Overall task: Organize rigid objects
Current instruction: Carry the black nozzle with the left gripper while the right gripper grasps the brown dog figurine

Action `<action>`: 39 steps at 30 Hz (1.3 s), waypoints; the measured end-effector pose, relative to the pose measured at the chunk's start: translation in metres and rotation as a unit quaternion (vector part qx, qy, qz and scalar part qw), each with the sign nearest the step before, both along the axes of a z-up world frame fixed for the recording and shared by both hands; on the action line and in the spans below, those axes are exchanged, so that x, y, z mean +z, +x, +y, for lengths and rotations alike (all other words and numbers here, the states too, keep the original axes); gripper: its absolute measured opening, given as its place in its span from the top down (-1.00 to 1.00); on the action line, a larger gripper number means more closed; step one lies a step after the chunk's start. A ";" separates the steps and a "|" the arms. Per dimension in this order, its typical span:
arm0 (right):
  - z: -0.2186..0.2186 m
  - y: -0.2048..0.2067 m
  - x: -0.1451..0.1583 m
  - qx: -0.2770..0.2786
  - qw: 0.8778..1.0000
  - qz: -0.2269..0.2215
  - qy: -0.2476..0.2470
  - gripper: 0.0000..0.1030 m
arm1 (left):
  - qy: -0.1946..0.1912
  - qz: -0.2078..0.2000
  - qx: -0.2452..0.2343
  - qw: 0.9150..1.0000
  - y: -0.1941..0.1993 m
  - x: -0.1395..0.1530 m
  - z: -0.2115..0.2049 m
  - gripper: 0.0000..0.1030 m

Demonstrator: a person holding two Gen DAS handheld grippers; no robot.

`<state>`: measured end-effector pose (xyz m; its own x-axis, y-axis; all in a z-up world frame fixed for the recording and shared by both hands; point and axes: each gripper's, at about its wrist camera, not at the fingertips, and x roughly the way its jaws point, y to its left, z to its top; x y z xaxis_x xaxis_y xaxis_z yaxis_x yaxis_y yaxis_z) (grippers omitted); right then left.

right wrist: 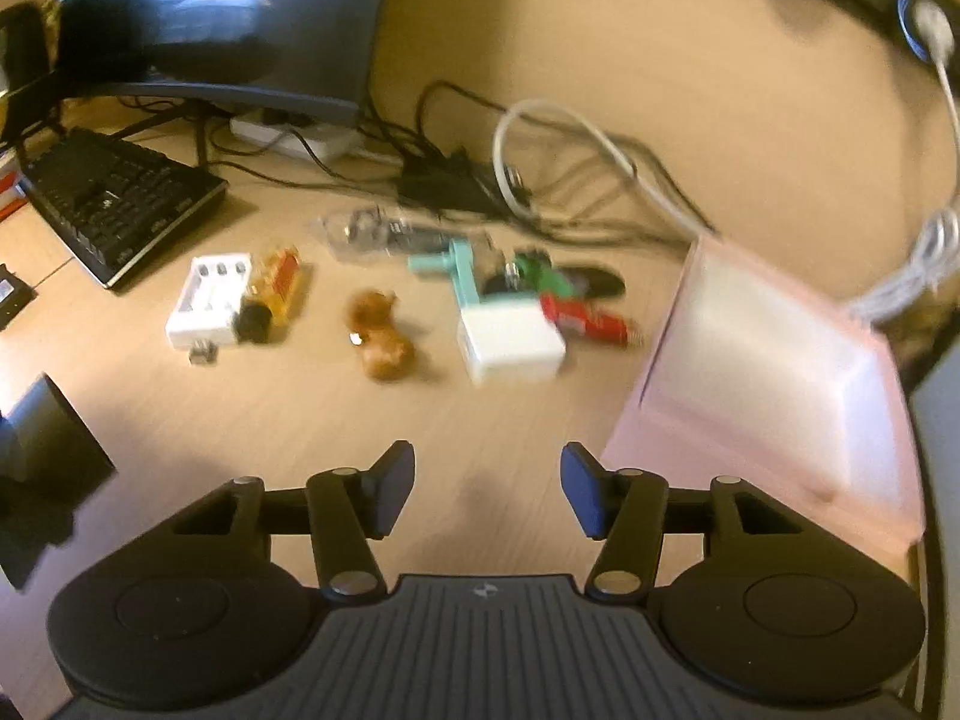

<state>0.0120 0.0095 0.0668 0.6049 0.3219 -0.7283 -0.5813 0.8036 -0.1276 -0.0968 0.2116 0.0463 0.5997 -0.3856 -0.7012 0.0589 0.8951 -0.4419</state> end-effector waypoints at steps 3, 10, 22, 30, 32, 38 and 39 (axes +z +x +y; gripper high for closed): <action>0.009 -0.006 -0.012 0.023 1.000 -0.010 0.011 -0.07 | 0.012 0.012 0.011 1.000 0.000 -0.003 -0.007 -0.01; 0.037 -0.002 -0.025 0.012 0.997 -0.040 0.062 -0.12 | 0.011 0.033 0.087 0.996 -0.018 -0.006 0.007 -0.01; 0.064 0.033 -0.027 0.095 0.989 0.047 0.102 -0.14 | 0.008 0.018 0.169 0.985 -0.043 0.004 0.009 -0.01; 0.074 0.016 -0.020 0.119 0.991 -0.012 0.061 -0.14 | 0.011 0.004 0.215 0.977 -0.059 0.013 0.012 -0.01; 0.074 0.027 -0.022 0.083 0.993 0.016 0.079 -0.14 | 0.014 0.004 0.224 0.974 -0.065 0.015 0.010 -0.01; 0.092 0.041 -0.017 0.016 0.991 -0.001 0.132 -0.14 | 0.017 0.015 0.253 0.967 -0.083 0.015 0.016 -0.01; 0.099 0.043 -0.020 0.017 0.992 -0.004 0.127 -0.14 | 0.018 0.016 0.258 0.966 -0.086 0.015 0.017 -0.01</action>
<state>0.0553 0.1087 0.0470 0.5954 0.5149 -0.6167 -0.6089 0.7900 0.0718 -0.1826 0.2283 0.0614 0.6834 -0.0168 -0.7298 -0.4118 0.8166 -0.4045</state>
